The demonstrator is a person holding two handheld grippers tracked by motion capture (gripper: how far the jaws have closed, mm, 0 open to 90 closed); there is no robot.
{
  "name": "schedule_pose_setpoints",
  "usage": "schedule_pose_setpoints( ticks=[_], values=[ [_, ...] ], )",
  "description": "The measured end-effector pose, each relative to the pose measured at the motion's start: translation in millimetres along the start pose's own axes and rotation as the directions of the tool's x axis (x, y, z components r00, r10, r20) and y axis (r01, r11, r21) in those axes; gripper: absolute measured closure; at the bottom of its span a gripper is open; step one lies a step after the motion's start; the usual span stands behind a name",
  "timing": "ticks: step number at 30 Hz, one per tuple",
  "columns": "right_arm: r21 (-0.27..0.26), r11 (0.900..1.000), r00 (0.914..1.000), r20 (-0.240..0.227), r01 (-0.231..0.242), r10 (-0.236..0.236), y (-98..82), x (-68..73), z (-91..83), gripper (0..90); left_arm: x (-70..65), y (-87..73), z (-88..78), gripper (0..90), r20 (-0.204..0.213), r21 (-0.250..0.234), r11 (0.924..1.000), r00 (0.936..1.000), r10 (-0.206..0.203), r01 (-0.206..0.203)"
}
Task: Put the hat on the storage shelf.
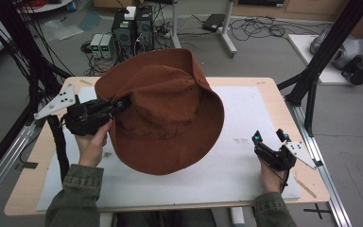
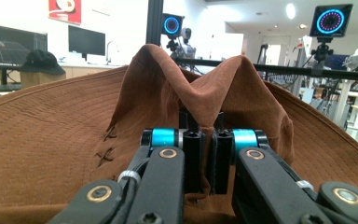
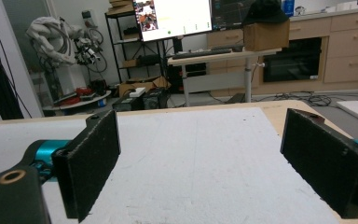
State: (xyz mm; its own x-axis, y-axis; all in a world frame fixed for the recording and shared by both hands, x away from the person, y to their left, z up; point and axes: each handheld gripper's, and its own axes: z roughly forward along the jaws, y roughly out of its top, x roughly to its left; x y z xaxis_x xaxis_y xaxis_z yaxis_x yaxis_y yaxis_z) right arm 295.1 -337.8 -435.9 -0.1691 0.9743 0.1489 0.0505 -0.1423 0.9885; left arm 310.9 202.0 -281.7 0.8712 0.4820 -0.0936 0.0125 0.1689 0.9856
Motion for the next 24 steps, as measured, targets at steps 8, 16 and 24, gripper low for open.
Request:
schedule_pose_setpoints(
  ticks=[8,16,24],
  values=[
    [0.001,1.0,1.0,-0.002,0.006,-0.006,-0.2,0.2,0.2,11.1,0.0,-5.5,-0.4,86.7,0.0,0.019,0.9998,1.0,-0.008,0.008],
    [0.007,1.0,1.0,-0.003,0.005,-0.005,-0.5,0.4,0.4,11.1,-0.1,-7.6,2.2,86.5,0.008,0.066,0.9977,0.9999,-0.012,0.011],
    [0.006,1.0,1.0,-0.004,0.003,-0.003,-0.4,0.3,0.4,11.1,1.5,-10.3,1.9,82.2,0.011,0.076,0.9966,0.9994,-0.034,0.033]
  ],
)
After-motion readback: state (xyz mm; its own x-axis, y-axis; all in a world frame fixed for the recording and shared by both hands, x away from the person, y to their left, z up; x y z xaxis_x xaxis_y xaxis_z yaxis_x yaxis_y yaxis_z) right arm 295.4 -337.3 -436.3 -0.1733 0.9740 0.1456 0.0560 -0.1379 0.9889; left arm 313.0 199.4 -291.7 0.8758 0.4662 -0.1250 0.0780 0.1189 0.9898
